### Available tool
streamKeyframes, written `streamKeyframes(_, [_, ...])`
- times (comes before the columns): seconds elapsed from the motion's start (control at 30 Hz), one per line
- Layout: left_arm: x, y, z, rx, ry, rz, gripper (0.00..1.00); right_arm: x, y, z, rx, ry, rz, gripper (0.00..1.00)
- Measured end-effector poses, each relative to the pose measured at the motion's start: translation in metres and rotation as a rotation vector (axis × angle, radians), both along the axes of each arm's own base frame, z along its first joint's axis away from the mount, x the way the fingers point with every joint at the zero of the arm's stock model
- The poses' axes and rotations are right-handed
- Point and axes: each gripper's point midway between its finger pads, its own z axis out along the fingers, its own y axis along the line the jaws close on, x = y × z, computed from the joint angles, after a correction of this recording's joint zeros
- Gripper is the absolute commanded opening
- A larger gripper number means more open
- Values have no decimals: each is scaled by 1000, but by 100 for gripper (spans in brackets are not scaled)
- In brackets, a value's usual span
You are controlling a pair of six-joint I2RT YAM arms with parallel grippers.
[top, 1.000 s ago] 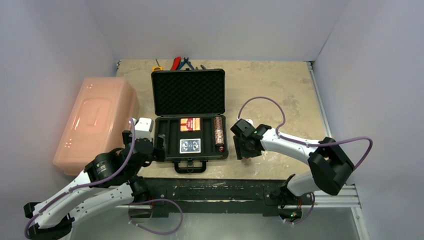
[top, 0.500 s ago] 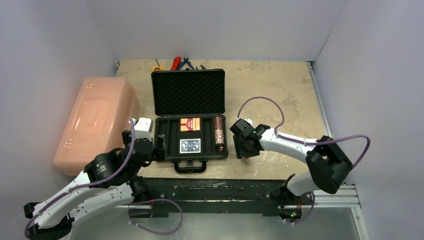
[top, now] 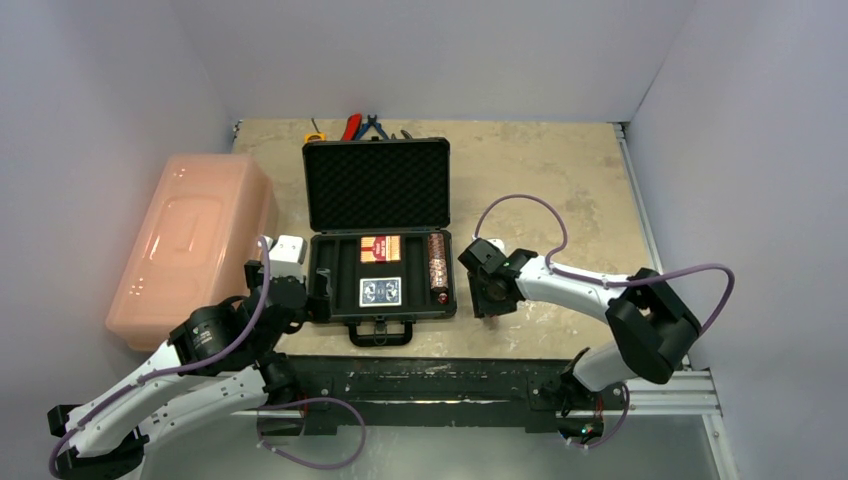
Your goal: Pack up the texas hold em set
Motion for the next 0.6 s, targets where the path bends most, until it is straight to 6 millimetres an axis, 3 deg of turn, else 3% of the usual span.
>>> streamKeyframes(0.6, [-1,-2,-1,-6,5,-9,100,0,0,-6,-8,12,-12,37])
